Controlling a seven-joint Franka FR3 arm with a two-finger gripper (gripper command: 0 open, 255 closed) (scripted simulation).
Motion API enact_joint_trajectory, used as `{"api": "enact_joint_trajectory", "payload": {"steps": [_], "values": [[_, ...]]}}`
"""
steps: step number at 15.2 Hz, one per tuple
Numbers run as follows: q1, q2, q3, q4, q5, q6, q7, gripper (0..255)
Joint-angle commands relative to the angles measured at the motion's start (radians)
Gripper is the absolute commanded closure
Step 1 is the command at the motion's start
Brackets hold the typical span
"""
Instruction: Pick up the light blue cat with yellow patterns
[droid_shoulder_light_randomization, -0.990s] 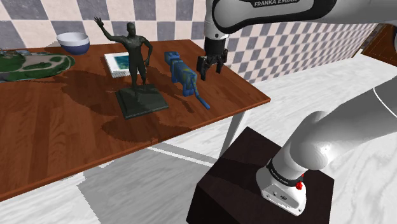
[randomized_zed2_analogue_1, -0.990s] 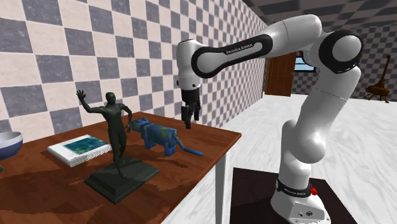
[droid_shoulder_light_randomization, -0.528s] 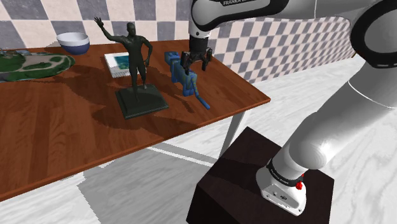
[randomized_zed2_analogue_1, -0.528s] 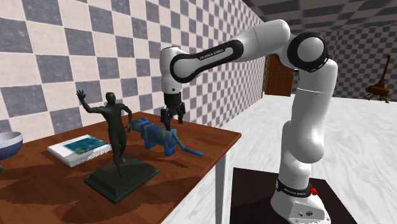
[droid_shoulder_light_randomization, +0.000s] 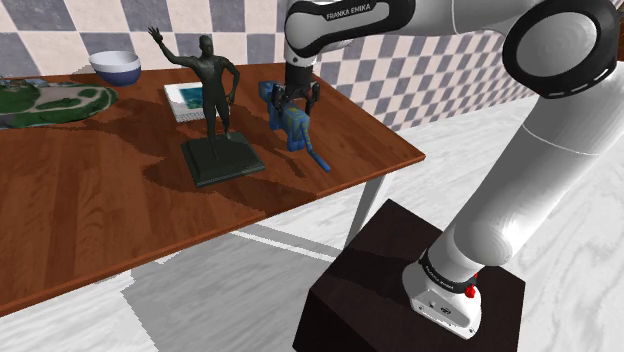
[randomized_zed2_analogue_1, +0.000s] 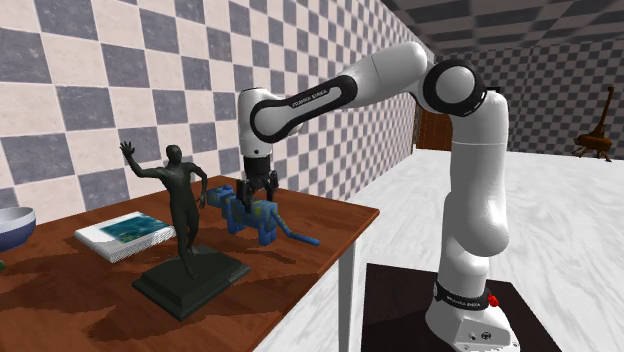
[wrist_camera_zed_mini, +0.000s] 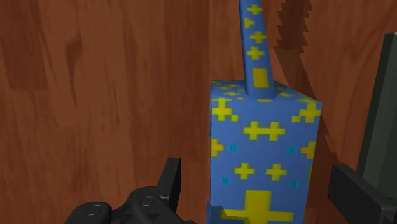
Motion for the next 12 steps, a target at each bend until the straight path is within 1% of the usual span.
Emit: {"api": "enact_joint_trajectory", "payload": {"steps": [1,4,5,12], "values": [[0.000,0.006,0.000,-0.020,0.000,0.027,0.001,0],[0.000,0.011,0.000,-0.035,-0.001,0.047,0.001,0],[0.001,0.011,0.000,-0.036,-0.001,0.048,0.002,255],[0.000,0.012,-0.001,-0.036,-0.001,0.049,0.000,255]]}}
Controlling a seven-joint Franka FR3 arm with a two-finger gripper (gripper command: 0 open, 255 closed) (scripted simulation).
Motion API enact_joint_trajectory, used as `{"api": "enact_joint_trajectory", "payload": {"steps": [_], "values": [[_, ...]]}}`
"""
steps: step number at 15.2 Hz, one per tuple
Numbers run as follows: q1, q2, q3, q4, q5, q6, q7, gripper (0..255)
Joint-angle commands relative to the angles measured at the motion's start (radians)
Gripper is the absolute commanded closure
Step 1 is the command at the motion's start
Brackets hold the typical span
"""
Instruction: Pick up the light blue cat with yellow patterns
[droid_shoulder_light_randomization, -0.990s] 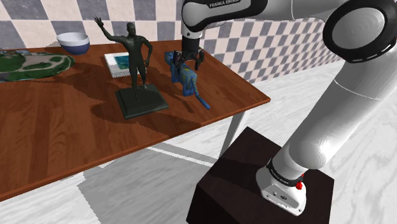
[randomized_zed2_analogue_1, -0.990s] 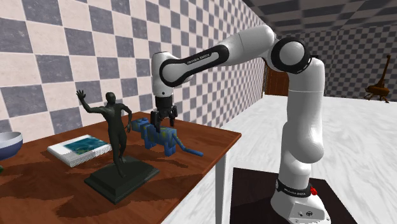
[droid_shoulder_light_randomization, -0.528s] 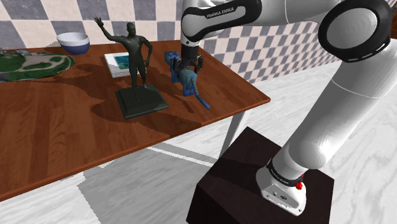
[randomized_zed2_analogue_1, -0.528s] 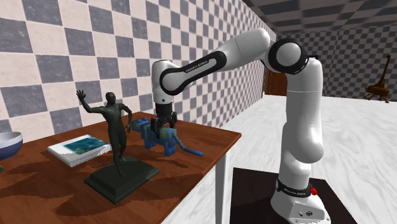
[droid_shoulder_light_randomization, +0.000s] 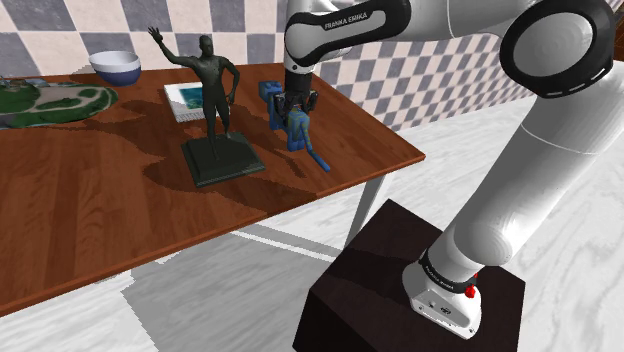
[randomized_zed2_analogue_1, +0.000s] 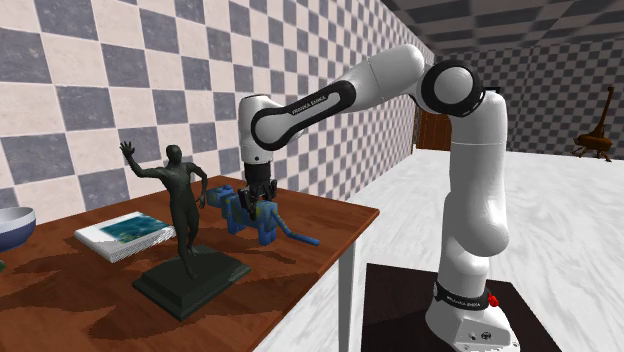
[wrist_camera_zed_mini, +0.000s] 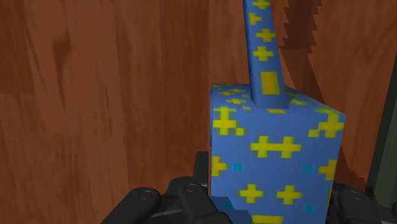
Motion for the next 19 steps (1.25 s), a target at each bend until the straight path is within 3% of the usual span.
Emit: {"api": "enact_joint_trajectory", "payload": {"steps": [1,19], "values": [[0.000,0.002,0.000,-0.001,0.000,0.002,0.000,255],[0.000,-0.032,0.000,0.165,0.004,-0.198,-0.002,255]]}}
